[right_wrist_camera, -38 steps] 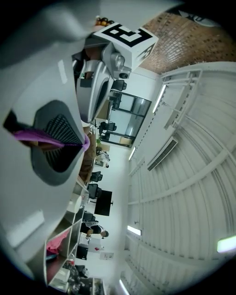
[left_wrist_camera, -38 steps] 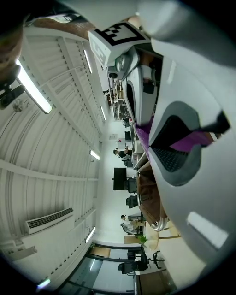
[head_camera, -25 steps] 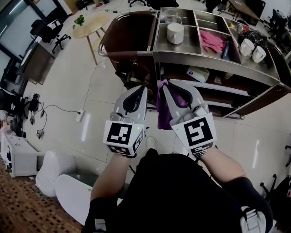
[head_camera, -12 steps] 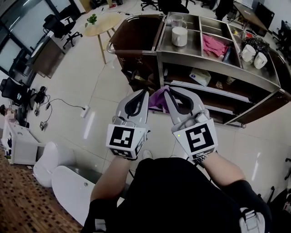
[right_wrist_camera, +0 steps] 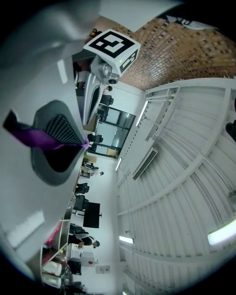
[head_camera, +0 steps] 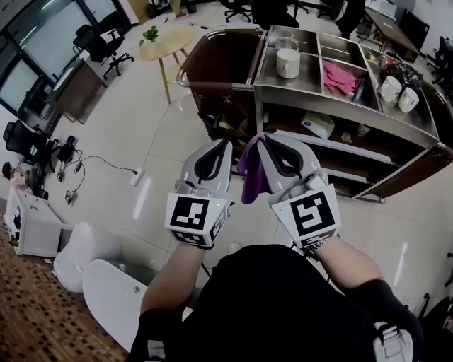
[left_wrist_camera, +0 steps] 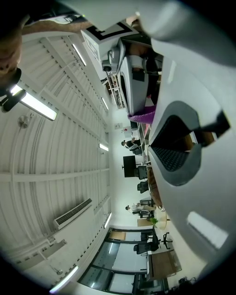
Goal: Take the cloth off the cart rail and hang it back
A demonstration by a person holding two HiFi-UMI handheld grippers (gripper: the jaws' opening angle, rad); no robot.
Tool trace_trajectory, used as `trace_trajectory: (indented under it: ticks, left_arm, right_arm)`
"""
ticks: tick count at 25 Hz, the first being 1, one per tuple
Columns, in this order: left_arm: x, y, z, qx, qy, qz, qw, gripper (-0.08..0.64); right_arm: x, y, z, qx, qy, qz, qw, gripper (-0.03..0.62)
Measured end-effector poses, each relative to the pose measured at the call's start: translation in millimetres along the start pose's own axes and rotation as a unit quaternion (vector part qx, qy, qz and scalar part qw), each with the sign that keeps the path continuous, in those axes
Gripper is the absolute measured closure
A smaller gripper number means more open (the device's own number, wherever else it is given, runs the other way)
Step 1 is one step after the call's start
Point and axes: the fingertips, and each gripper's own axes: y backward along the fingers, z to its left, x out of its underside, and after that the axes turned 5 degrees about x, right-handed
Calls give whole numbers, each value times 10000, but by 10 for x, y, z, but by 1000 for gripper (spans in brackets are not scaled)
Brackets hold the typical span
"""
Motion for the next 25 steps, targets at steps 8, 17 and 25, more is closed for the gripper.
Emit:
trace_trajectory:
  ticks: [8,17,25]
  left_arm:
    - [-11,-136,-44,178,50,69,9998,565]
    - [13,-601,-471,686,86,154,9975,565]
    - [49,-1224,-934,1547,247,205,9874,565]
  right_arm:
    - [-99,-18,-123,140,172,-327,9992,584]
    - [112,239,-622,634,-197,187,9976,583]
    - [277,480,-1280,1455,-376,442,9877,584]
